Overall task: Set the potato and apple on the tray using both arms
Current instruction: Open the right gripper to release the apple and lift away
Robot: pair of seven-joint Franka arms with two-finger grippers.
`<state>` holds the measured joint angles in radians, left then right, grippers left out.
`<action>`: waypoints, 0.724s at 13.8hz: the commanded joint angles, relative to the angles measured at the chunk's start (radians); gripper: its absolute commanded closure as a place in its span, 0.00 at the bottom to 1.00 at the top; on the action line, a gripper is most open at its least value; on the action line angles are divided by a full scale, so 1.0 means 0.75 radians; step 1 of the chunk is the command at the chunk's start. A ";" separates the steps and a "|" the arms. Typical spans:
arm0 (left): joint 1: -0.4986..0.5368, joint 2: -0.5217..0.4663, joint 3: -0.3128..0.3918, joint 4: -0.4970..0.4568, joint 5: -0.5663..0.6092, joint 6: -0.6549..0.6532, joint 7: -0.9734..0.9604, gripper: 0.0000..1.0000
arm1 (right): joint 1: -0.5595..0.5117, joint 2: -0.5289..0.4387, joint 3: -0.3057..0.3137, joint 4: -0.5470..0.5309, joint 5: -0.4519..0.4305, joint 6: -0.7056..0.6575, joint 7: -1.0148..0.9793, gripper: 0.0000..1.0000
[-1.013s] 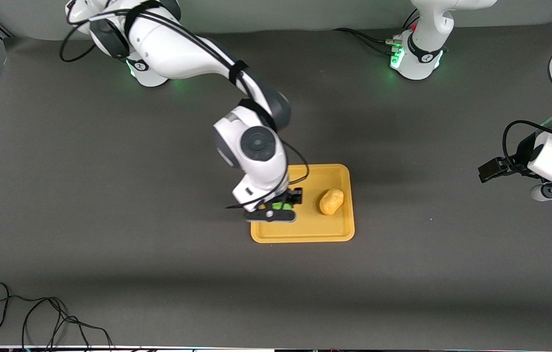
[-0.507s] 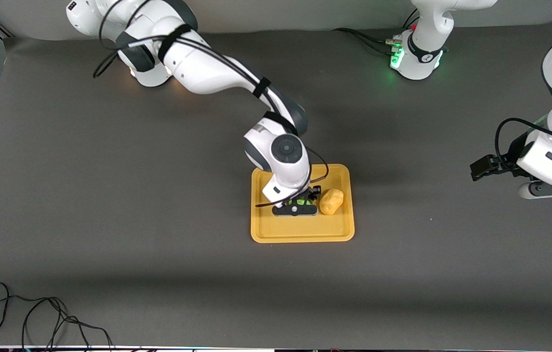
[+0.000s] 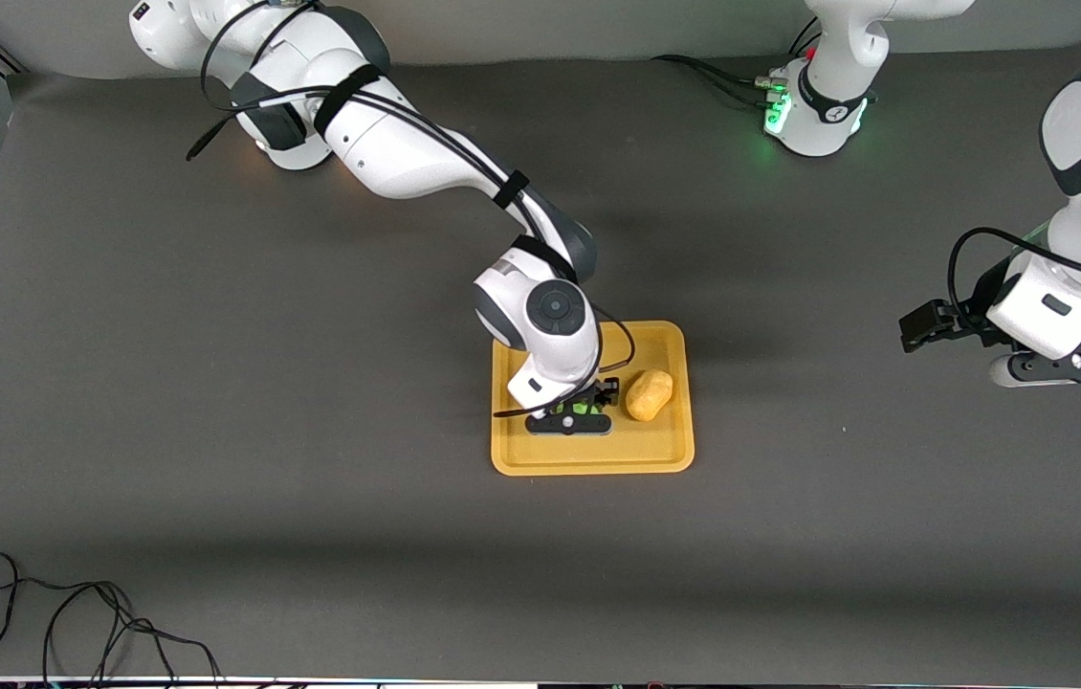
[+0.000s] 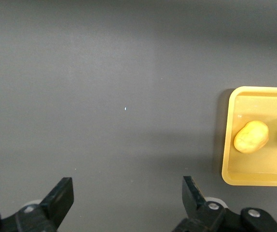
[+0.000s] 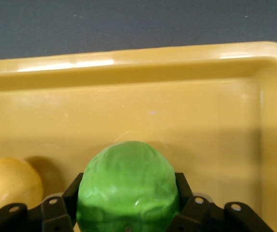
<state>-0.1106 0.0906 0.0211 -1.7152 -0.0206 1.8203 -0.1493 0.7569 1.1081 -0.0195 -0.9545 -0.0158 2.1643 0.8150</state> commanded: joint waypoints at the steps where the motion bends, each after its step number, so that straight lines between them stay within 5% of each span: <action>1: -0.006 0.008 0.007 0.031 -0.013 -0.008 0.019 0.00 | -0.001 0.026 -0.003 0.023 -0.022 -0.004 0.020 0.50; 3: -0.006 0.012 0.007 0.029 -0.013 -0.001 0.019 0.00 | -0.001 0.026 -0.003 0.025 -0.020 -0.004 0.030 0.07; 4: -0.006 0.012 0.007 0.029 -0.013 -0.001 0.019 0.00 | 0.001 0.016 -0.003 0.025 -0.020 -0.010 0.032 0.00; 10: -0.002 0.012 0.007 0.031 -0.013 0.001 0.019 0.00 | -0.001 -0.272 -0.009 0.035 -0.010 -0.414 0.051 0.00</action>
<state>-0.1104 0.0919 0.0221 -1.7122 -0.0208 1.8214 -0.1492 0.7537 1.0355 -0.0204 -0.8975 -0.0164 1.9832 0.8295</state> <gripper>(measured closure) 0.000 0.000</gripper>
